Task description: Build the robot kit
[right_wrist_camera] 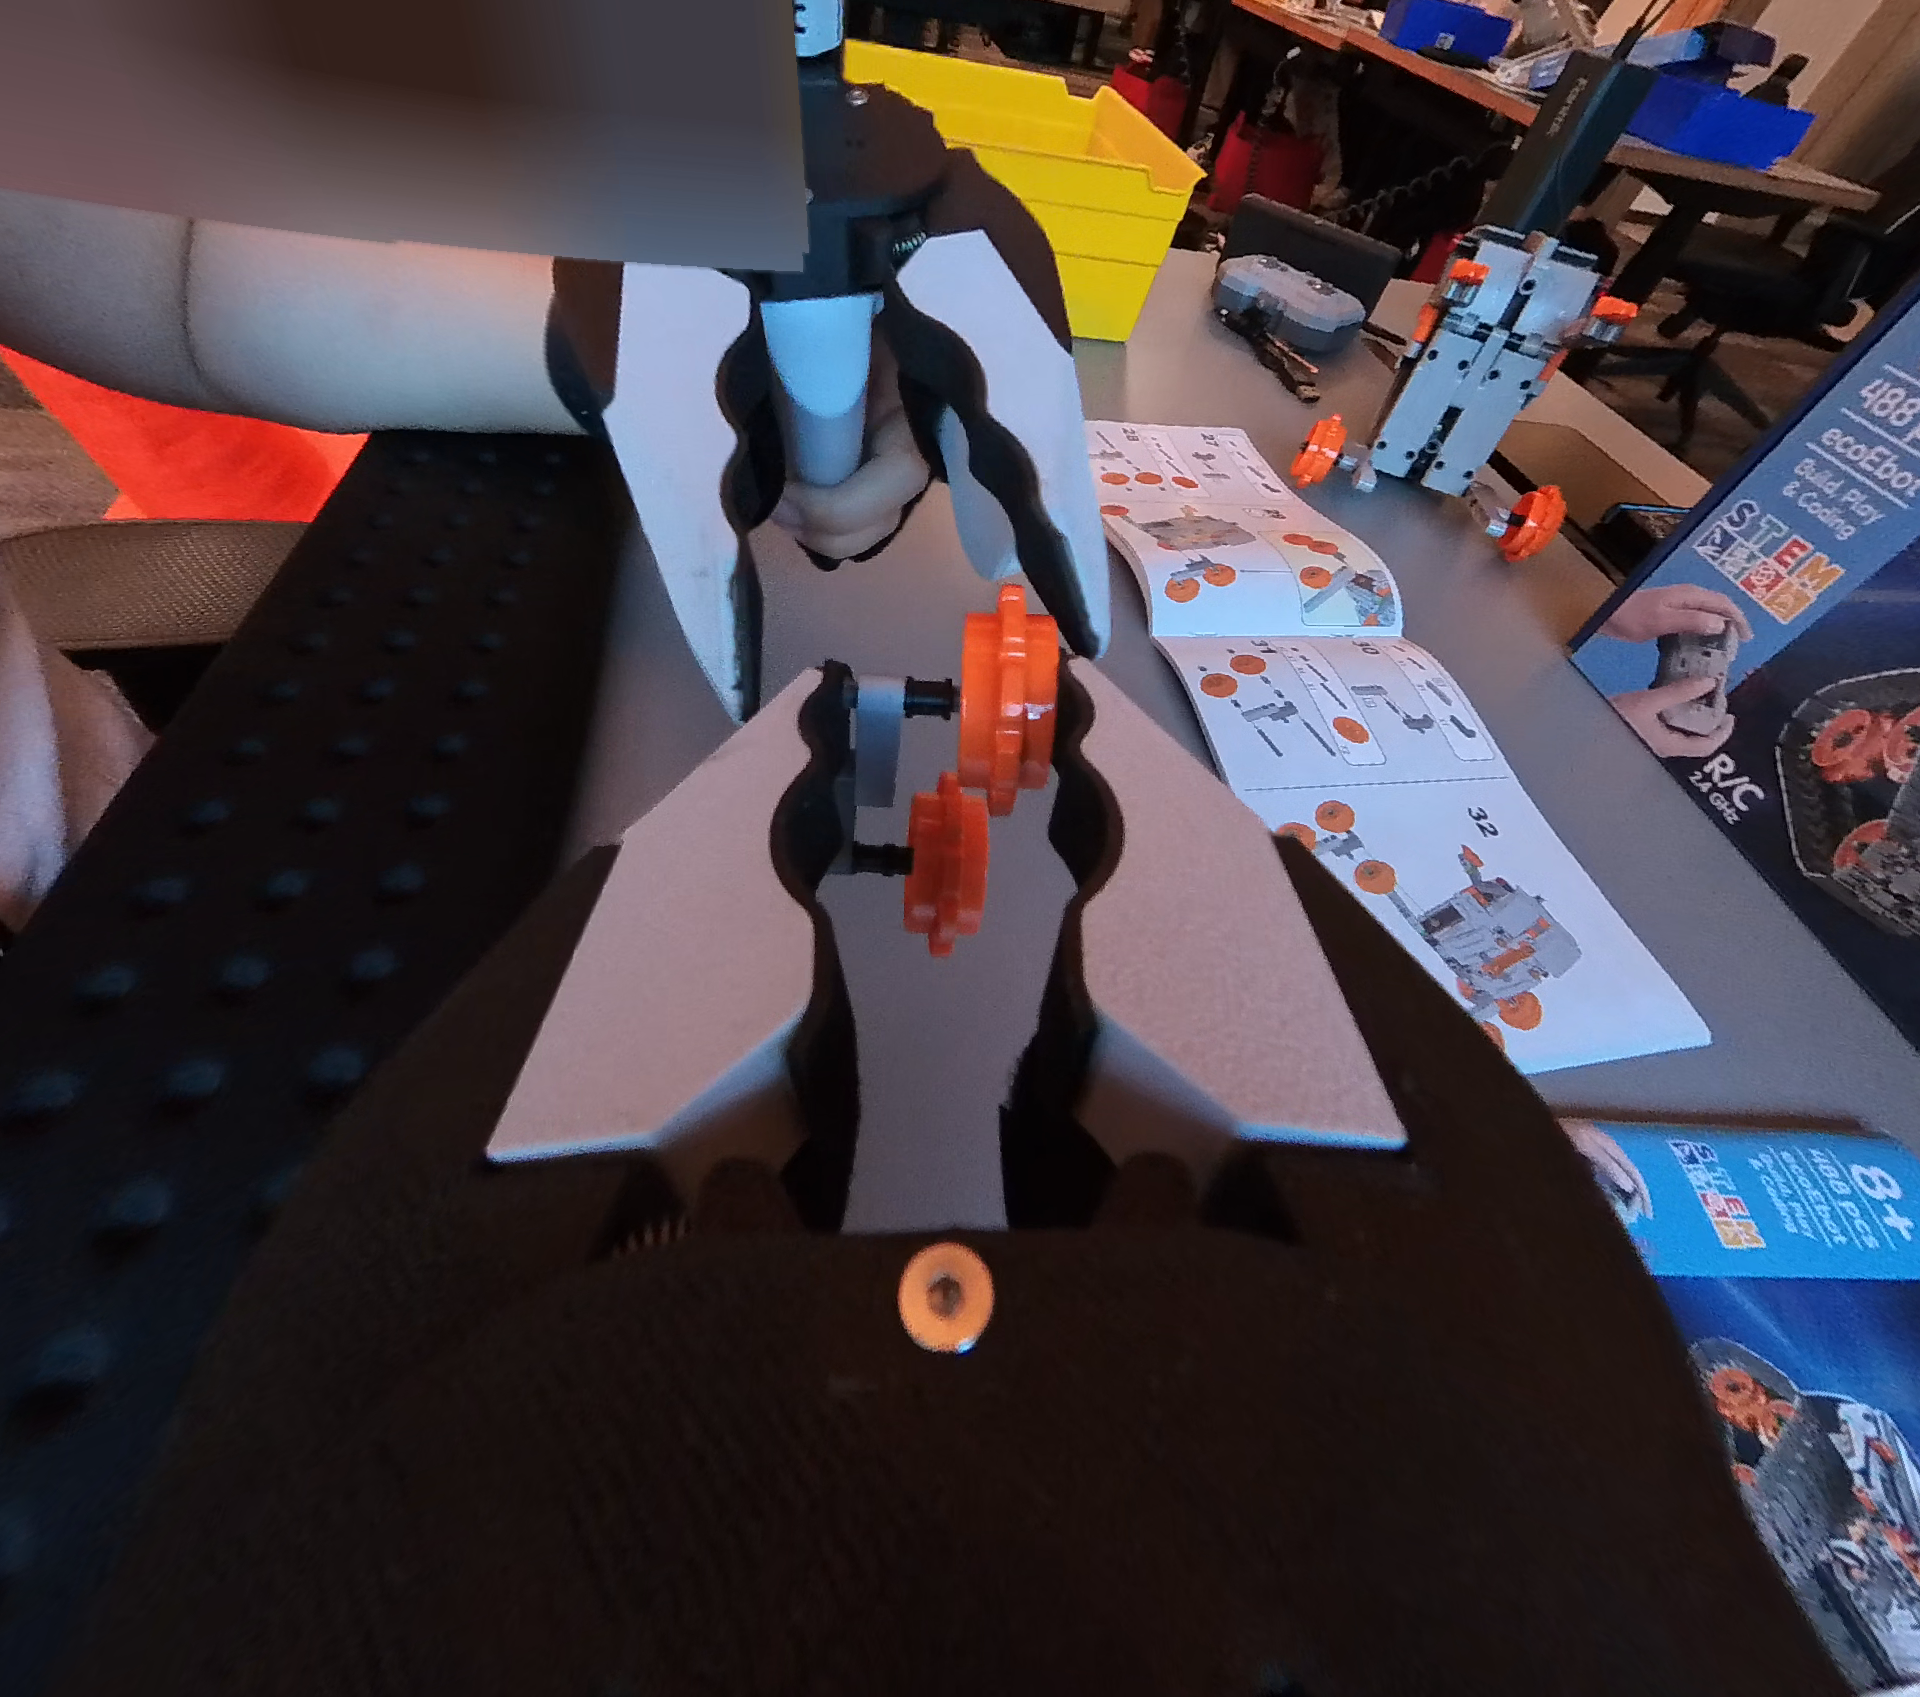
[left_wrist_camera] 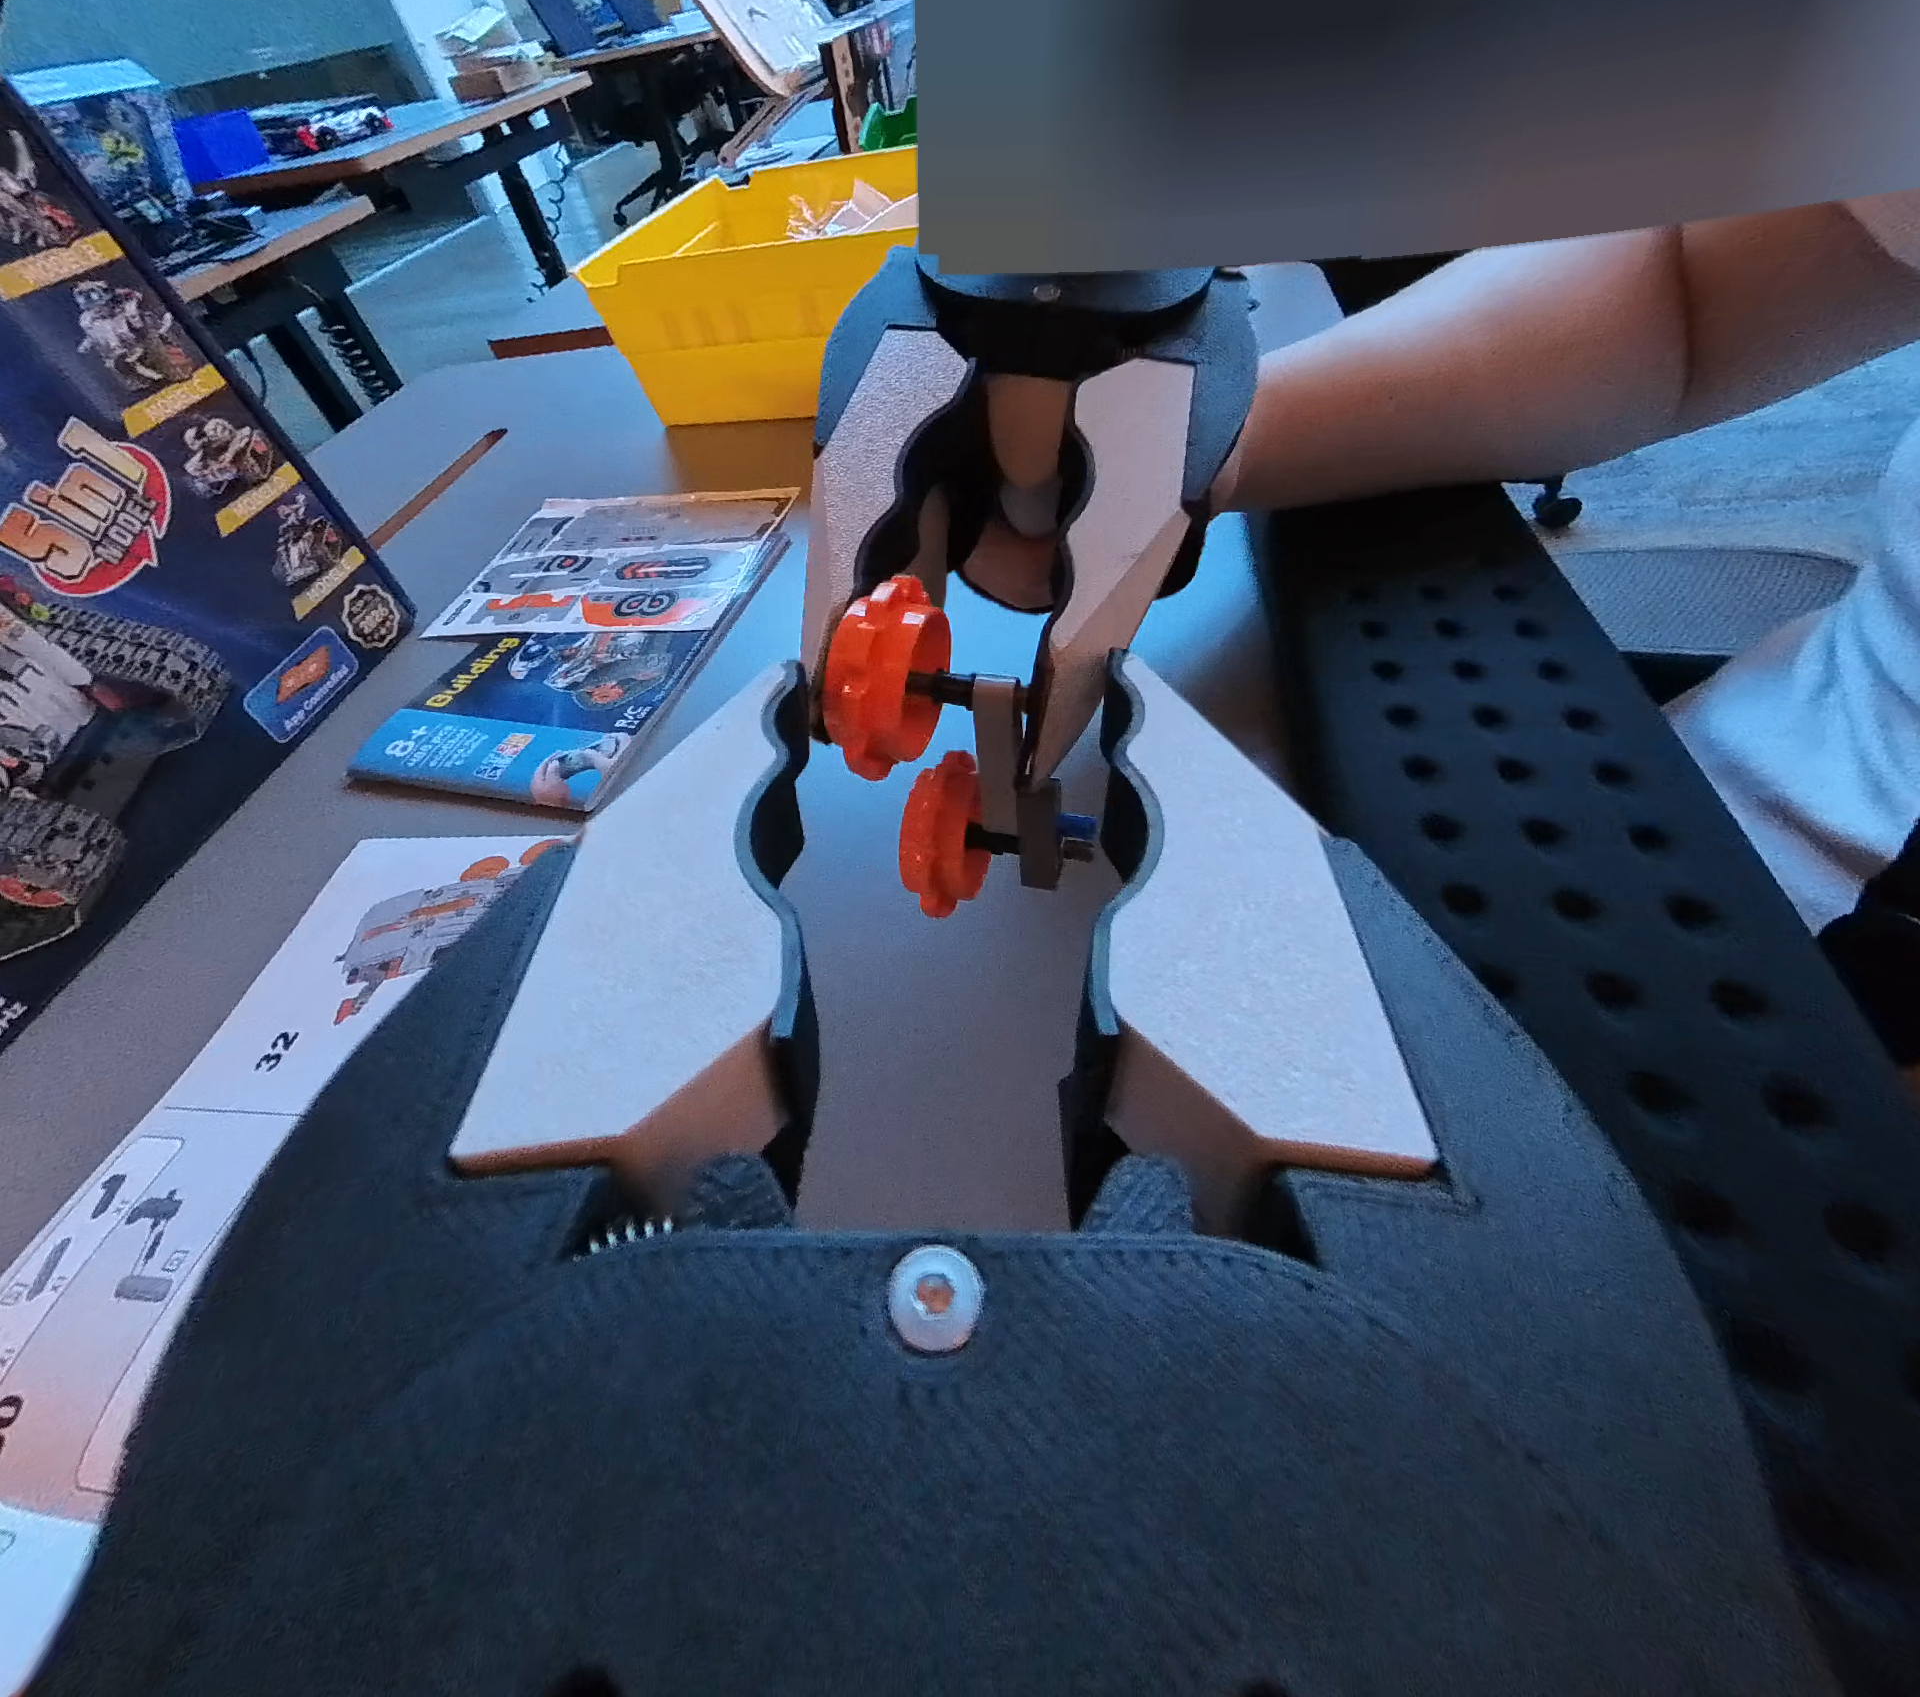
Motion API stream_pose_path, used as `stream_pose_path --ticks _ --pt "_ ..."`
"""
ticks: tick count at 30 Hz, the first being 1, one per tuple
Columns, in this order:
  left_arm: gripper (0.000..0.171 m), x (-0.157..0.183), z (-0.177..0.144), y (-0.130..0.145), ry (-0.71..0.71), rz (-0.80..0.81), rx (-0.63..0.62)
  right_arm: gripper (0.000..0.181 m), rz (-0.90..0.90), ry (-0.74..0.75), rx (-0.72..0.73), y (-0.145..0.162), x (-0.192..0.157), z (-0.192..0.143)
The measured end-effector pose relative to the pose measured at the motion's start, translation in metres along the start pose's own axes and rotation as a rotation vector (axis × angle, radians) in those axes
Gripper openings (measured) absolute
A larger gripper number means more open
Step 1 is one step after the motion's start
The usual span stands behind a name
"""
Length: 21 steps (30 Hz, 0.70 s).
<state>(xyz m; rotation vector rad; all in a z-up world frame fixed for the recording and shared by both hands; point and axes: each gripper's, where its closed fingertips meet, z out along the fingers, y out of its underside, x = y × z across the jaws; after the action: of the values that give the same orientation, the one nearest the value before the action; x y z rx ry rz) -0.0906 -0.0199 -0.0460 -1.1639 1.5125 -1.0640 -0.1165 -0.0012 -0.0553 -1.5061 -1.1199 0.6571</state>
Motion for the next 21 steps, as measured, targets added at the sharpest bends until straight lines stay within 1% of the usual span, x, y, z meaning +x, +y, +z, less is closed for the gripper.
stream_pose_path --ticks 6,8,12,14,16,17,18,20,21 --pt "0.053 -0.002 0.001 -0.001 0.004 -0.064 0.014 0.037 0.028 0.002 0.006 -0.001 0.002 0.000" --pt "0.052 -0.003 0.001 -0.003 0.003 -0.082 0.038 0.036 0.047 -0.005 0.017 -0.002 0.003 -0.001" --pt "0.050 -0.003 0.001 -0.004 0.013 -0.114 0.054 0.036 0.036 -0.006 0.011 -0.002 0.002 -0.002" --pt "0.042 -0.003 -0.003 -0.009 0.058 -0.171 0.099 0.036 0.053 -0.050 0.045 -0.007 -0.003 -0.003" --pt "0.027 -0.007 -0.013 -0.017 0.130 -0.269 0.155 0.036 0.060 -0.057 0.073 -0.014 -0.004 -0.003" --pt "0.030 -0.007 -0.017 -0.020 0.155 -0.284 0.176 0.037 0.050 -0.044 0.068 -0.014 -0.003 -0.003" --pt "0.028 -0.007 -0.019 -0.021 0.154 -0.262 0.179 0.037 0.048 -0.041 0.067 -0.014 -0.002 -0.003" --pt "0.029 -0.016 -0.018 -0.015 0.034 -0.158 0.145 0.037 0.057 -0.042 0.074 -0.014 -0.003 -0.005" --pt "0.028 -0.015 -0.016 -0.014 0.009 -0.104 0.129 0.037 0.050 -0.039 0.068 -0.014 -0.003 -0.005"
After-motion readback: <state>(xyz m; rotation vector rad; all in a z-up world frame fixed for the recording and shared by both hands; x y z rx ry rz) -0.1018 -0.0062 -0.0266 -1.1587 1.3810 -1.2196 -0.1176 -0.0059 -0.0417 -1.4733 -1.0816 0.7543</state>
